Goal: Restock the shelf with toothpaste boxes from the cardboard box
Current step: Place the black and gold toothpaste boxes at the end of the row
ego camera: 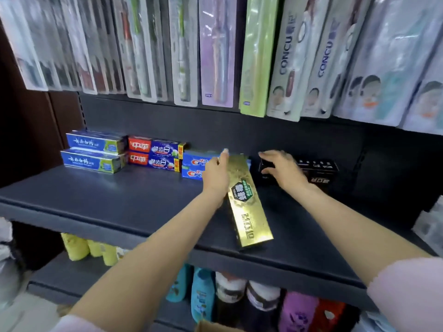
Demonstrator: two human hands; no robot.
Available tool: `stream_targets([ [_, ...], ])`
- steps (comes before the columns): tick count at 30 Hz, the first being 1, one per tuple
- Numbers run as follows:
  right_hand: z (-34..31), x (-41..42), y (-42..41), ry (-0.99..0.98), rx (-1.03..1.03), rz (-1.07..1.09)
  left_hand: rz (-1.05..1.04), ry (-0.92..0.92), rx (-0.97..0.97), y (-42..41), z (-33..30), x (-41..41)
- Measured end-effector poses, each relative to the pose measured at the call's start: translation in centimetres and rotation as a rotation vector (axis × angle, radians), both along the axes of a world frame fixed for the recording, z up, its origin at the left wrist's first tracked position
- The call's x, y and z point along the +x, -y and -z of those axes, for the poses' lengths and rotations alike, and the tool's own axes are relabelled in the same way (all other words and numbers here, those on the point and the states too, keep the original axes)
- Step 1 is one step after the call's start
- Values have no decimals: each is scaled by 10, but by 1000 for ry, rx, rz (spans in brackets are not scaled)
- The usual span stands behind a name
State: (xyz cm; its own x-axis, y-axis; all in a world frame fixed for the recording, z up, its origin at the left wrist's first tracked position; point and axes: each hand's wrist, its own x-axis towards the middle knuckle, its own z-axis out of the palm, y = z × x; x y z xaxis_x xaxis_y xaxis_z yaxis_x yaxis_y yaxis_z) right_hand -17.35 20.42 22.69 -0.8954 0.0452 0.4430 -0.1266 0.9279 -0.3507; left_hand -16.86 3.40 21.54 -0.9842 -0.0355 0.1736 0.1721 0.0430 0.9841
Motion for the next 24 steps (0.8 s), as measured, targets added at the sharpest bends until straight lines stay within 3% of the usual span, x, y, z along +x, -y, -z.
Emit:
stream_targets([
  [4, 22, -44, -15, 22, 71, 80, -54, 15, 47, -8, 3, -36],
  [8, 42, -50, -23, 100, -32, 13, -55, 108, 152, -17, 14, -56],
  [11, 21, -33, -23, 61, -430, -17, -77, 160, 220, -25, 18, -56],
  [14, -6, 6, -10, 278, -688, -151, -119, 171, 241, -35, 13, -44],
  [17, -16, 40, -6, 424, -514, -195, -121, 190, 307, -44, 8, -27],
  [22, -17, 54, -21, 292, -424, -135, 73, 226, 272, -45, 7, -8],
  [24, -11, 52, -26, 193, -410, -55, 253, 294, 164, -41, 6, 1],
])
